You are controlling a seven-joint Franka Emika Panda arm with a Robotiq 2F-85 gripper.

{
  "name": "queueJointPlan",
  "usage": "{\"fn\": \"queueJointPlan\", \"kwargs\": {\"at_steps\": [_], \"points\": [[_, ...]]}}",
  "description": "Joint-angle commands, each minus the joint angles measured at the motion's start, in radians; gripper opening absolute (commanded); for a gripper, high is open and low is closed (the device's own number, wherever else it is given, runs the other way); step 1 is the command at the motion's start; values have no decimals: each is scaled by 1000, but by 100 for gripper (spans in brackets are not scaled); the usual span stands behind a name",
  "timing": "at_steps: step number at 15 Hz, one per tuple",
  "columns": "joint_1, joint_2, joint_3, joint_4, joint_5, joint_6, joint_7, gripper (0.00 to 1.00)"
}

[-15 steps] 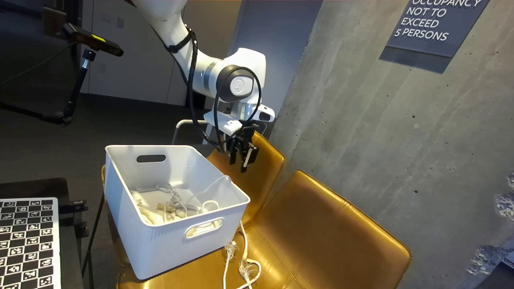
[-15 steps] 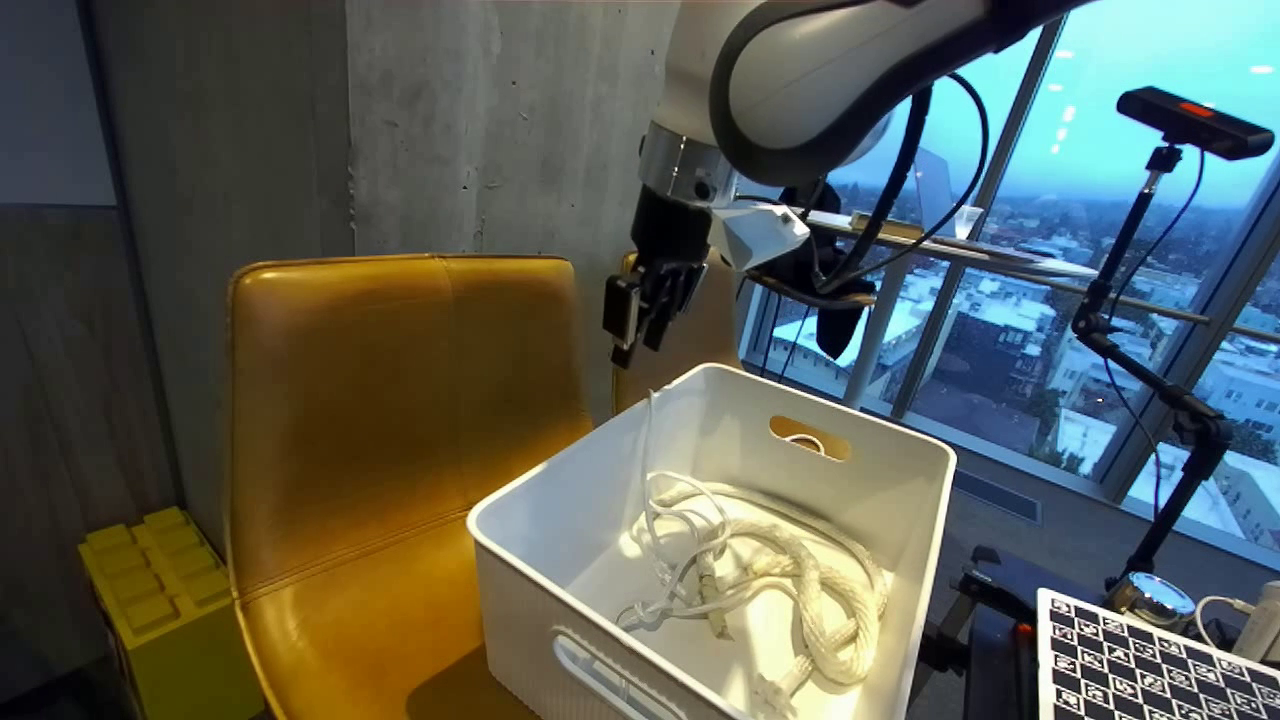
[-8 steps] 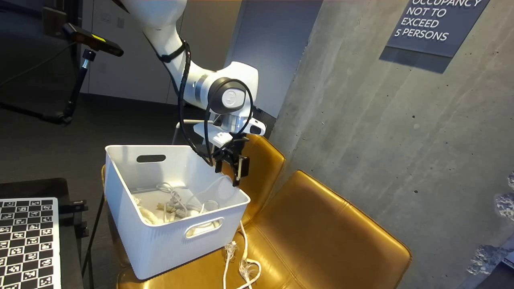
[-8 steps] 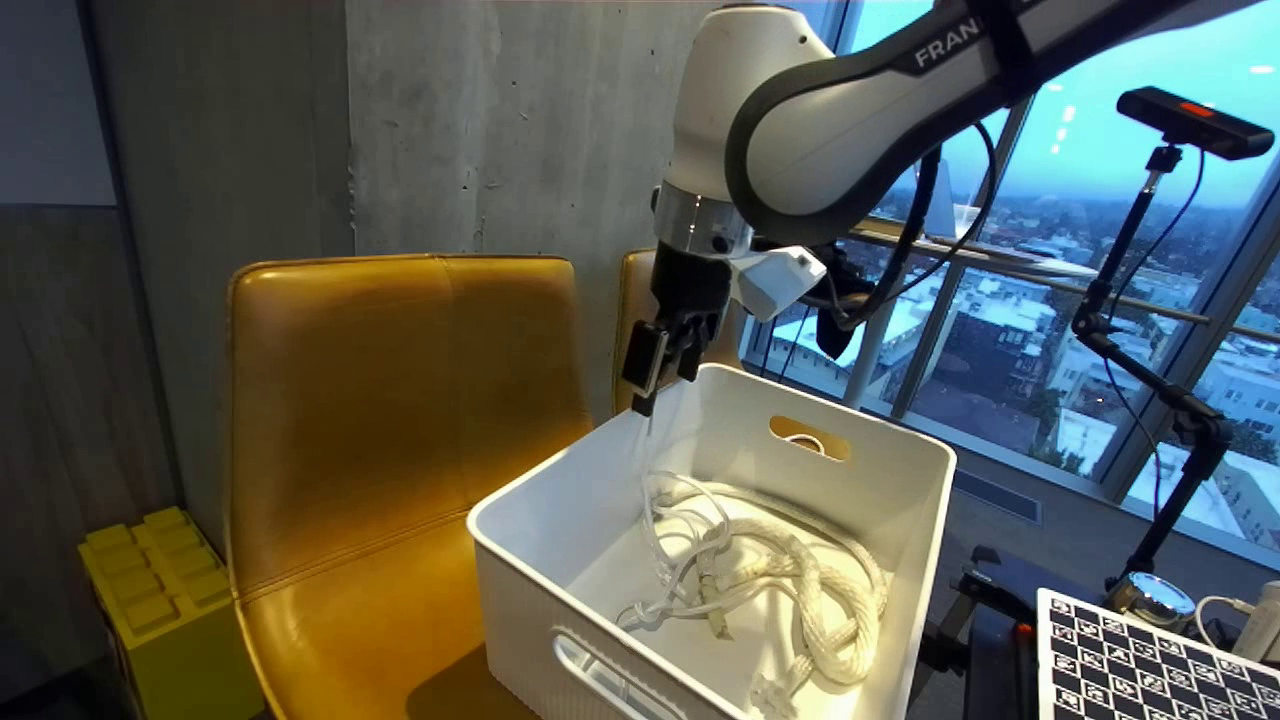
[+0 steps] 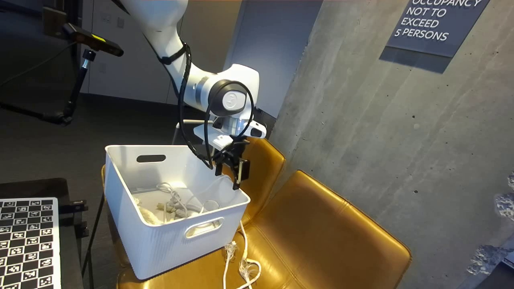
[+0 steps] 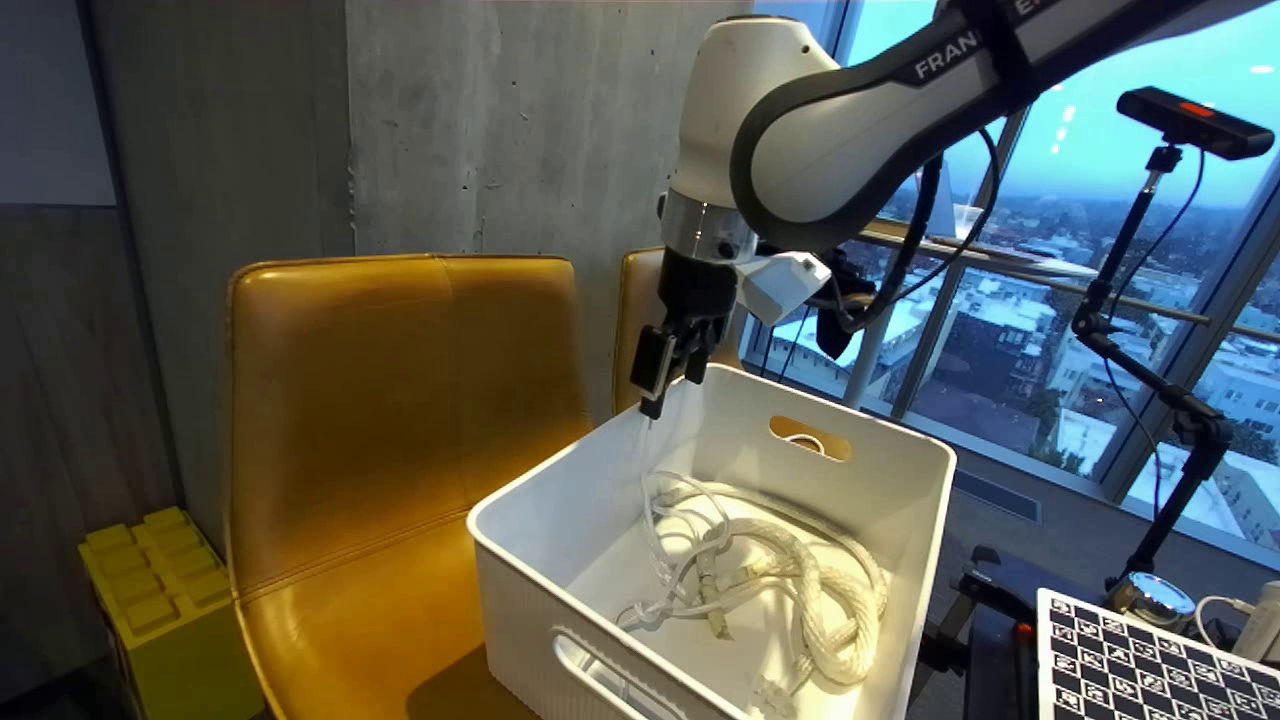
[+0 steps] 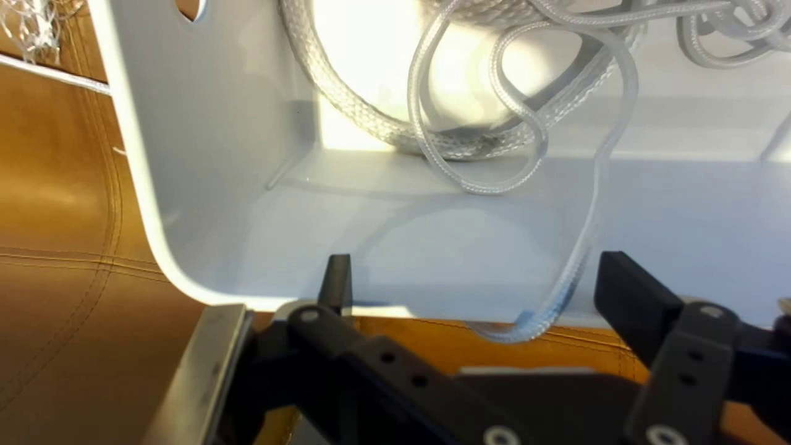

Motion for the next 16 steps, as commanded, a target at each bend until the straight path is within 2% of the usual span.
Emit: {"fn": "queueJointPlan", "kwargs": {"at_steps": [1,9,10,11,16], "points": [[2,-3,0,2,-29,9,17,100],[2,43,-4,41,-32,14,20,100],[2,47,-4,43,-34,15,21,91],[2,51,-6,46,-37,16,22,75],[4,54,-8,52,-41,14,25,34]]}}
